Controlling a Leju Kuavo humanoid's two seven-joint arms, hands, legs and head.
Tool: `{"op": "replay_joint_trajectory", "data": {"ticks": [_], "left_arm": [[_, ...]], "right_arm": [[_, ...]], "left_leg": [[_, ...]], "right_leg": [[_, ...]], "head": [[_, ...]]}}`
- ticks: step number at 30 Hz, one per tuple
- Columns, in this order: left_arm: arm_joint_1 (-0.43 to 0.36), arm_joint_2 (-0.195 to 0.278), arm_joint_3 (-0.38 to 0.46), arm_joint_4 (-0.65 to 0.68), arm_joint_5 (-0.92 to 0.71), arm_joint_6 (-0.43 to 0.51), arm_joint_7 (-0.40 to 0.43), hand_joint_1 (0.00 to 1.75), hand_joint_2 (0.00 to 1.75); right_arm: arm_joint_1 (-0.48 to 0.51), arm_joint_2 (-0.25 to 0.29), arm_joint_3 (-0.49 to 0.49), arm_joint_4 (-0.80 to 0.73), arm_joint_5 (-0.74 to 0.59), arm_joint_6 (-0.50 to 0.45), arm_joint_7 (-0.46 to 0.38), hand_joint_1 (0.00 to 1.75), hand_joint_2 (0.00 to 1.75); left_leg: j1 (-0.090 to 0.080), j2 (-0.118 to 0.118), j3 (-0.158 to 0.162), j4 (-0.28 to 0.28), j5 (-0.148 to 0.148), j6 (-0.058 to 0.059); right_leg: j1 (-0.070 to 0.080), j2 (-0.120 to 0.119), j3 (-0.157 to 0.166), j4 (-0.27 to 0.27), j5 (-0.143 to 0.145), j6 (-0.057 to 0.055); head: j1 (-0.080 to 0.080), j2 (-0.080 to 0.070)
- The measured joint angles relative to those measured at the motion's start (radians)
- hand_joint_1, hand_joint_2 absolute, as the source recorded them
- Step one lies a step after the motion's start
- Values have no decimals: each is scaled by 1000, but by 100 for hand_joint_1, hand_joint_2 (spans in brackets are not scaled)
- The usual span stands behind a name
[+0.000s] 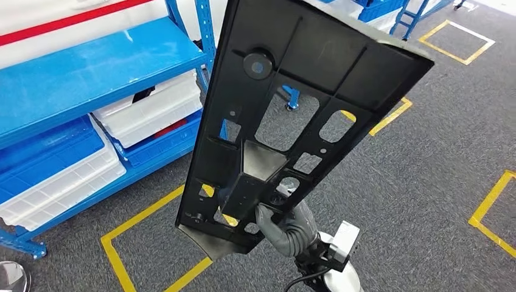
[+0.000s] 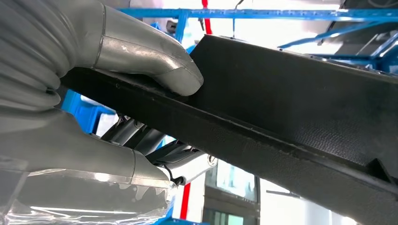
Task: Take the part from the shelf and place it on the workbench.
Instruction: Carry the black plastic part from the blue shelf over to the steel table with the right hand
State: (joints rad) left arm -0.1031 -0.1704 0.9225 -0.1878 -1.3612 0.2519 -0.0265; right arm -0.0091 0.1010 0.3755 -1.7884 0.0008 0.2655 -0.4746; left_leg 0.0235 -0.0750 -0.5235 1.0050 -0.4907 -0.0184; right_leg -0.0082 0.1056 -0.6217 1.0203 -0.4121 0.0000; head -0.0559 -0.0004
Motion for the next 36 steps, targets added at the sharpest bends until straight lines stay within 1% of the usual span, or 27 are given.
{"op": "replay_joint_trajectory", "data": {"ticks": [1, 2, 3, 5, 6, 7, 8, 9, 10, 12, 13, 14, 16, 18, 20, 21, 22, 23, 24, 25, 27, 29, 31, 32, 33, 34, 36], "left_arm": [[0, 0, 0, 0, 0, 0, 0, 0, 175], [0, -1, 0, 0, 0, 0, 1, 0, 175], [0, -2, 0, 0, 0, 0, 1, 0, 175], [1, -2, 0, 0, 0, 0, 1, 0, 175], [2, -1, 0, 0, 0, 0, 1, 0, 175], [3, -1, 0, 0, 1, 0, 1, 0, 175], [3, -1, 0, 0, 3, 0, 0, 0, 175], [4, -1, 0, 0, 6, 0, 0, 0, 175], [4, -1, 1, 0, 10, 1, -2, 0, 175], [5, -1, 2, 0, 19, 1, -5, 0, 175], [6, -1, 3, 0, 23, 1, -5, 0, 175], [8, 0, 5, 0, 27, 1, -4, 0, 175], [9, 0, 8, 0, 31, 1, 0, 0, 175], [9, 1, 11, 0, 32, 1, 2, 0, 175], [12, 1, 14, 0, 29, 1, 3, 0, 175], [14, 1, 16, 0, 26, 2, 3, 0, 175], [16, 2, 17, 0, 24, 2, 3, 0, 175], [18, 2, 18, 0, 21, 3, 2, 0, 175], [19, 3, 18, 0, 19, 3, 2, 0, 175], [19, 4, 18, 0, 18, 3, 2, 0, 175], [18, 5, 19, 0, 16, 3, 1, 0, 175], [17, 6, 19, 0, 14, 3, 0, 0, 175], [15, 6, 19, 0, 13, 3, -1, 0, 175], [14, 6, 19, 0, 12, 3, -1, 0, 175], [13, 5, 19, 0, 11, 3, -1, 0, 175], [13, 5, 19, 0, 10, 3, -2, 0, 175], [14, 4, 19, 0, 8, 2, -2, 0, 175]], "right_arm": [[1, 0, -1, -3, 0, 0, 0, 175, 175], [1, 0, -3, -6, 0, 0, 0, 175, 175], [1, 0, -4, -8, 0, 0, 0, 175, 175], [0, 0, -6, -10, 1, 0, 0, 175, 175], [1, 0, -7, -11, 1, 0, 0, 175, 175], [5, 0, -8, -11, 2, 0, -1, 175, 175], [8, 0, -9, -12, 3, 1, -1, 175, 175], [11, 0, -10, -12, 4, 3, -3, 175, 175], [14, 0, -11, -12, 6, 5, -6, 175, 175], [15, 0, -11, -12, 12, 12, -15, 175, 175], [16, 0, -10, -12, 15, 15, -21, 175, 175], [18, 0, -8, -12, 18, 18, -26, 175, 175], [23, 1, -5, -12, 21, 21, -32, 175, 175], [25, 5, -1, -13, 22, 22, -34, 175, 175], [27, 11, 4, -14, 26, 24, -36, 175, 175], [29, 13, 6, -14, 29, 24, -37, 175, 175], [34, 14, 6, -14, 31, 24, -37, 175, 175], [39, 14, 5, -15, 34, 24, -38, 175, 175], [44, 14, 4, -16, 35, 24, -39, 175, 175], [48, 14, 4, -19, 36, 24, -39, 175, 175], [51, 15, 4, -25, 37, 24, -40, 175, 175], [52, 15, 3, -30, 37, 24, -41, 175, 175], [55, 15, 3, -33, 37, 24, -41, 175, 175], [57, 15, 2, -35, 37, 24, -41, 175, 175], [59, 15, 1, -38, 37, 24, -41, 175, 175], [59, 15, 1, -40, 38, 24, -41, 175, 175], [61, 15, 0, -43, 38, 24, -41, 175, 175]], "left_leg": [[0, 11, -1, -1, 4, 7], [0, 23, -2, -3, 8, 15], [0, 36, -3, -6, 12, 23], [-4, 63, -6, -8, 16, 33], [-7, 77, -8, -7, 16, 36], [-9, 90, -10, -7, 17, 36], [-10, 104, -11, -7, 17, 36], [-11, 117, -11, -7, 16, 36], [-12, 129, -10, -7, 16, 35], [-17, 148, -8, -6, 13, 29], [-19, 155, -7, -5, 12, 25], [-22, 164, -6, -5, 11, 19], [-23, 177, -4, -5, 8, 7], [-20, 146, -13, 22, -17, -4], [-17, 99, -54, 123, -78, -11], [-17, 88, -84, 191, -111, -12], [-16, 85, -110, 245, -130, -13], [-16, 83, -121, 270, -130, -13], [-16, 81, -115, 256, -110, -12], [-15, 76, -92, 205, -75, -9], [-12, 35, -31, 72, -16, -3], [-12, 4, -3, 6, -2, 5], [-13, 15, -1, -1, 1, 13], [-11, 27, 1, -6, 5, 19], [-9, 40, 2, -12, 10, 26], [-7, 53, 3, -17, 14, 33], [-10, 78, 2, -19, 16, 38]], "right_leg": [[-2, 0, -4, 2, 1, 6], [-2, -13, -10, 12, -6, 12], [-2, -36, -23, 40, -26, 16], [-3, -84, -75, 157, -95, 22], [-4, -93, -105, 225, -125, 24], [-5, -97, -124, 273, -141, 25], [-5, -99, -125, 285, -139, 25], [-5, -102, -104, 256, -119, 24], [-4, -111, -65, 194, -89, 20], [5, -154, 13, 59, -52, 5], [10, -170, 33, 20, -47, -2], [15, -178, 39, 5, -49, -8], [15, -158, 36, 0, -45, -20], [9, -138, 35, -7, -38, -32], [7, -119, 33, -11, -33, -41], [8, -108, 32, -10, -32, -44], [9, -95, 30, -10, -31, -45], [9, -82, 29, -8, -30, -45], [10, -69, 28, -6, -30, -45], [10, -56, 28, -3, -30, -45], [10, -31, 25, 4, -30, -40], [9, -10, 17, 8, -26, -29], [8, 11, 10, 6, -19, -15], [8, 8, 7, 9, -21, -10], [10, -8, -2, 25, -33, -6], [11, -33, -20, 62, -57, -2], [8, -83, -79, 187, -123, 3]], "head": [[0, 0], [0, 0], [0, 0], [0, 0], [0, 0], [0, 0], [0, 0], [0, 0], [0, 0], [0, 0], [0, 0], [0, 0], [0, 0], [0, 0], [0, 0], [0, 0], [0, 0], [0, 0], [0, 0], [0, 0], [0, 0], [0, 0], [0, 0], [0, 0], [0, 0], [0, 0], [0, 0]]}}
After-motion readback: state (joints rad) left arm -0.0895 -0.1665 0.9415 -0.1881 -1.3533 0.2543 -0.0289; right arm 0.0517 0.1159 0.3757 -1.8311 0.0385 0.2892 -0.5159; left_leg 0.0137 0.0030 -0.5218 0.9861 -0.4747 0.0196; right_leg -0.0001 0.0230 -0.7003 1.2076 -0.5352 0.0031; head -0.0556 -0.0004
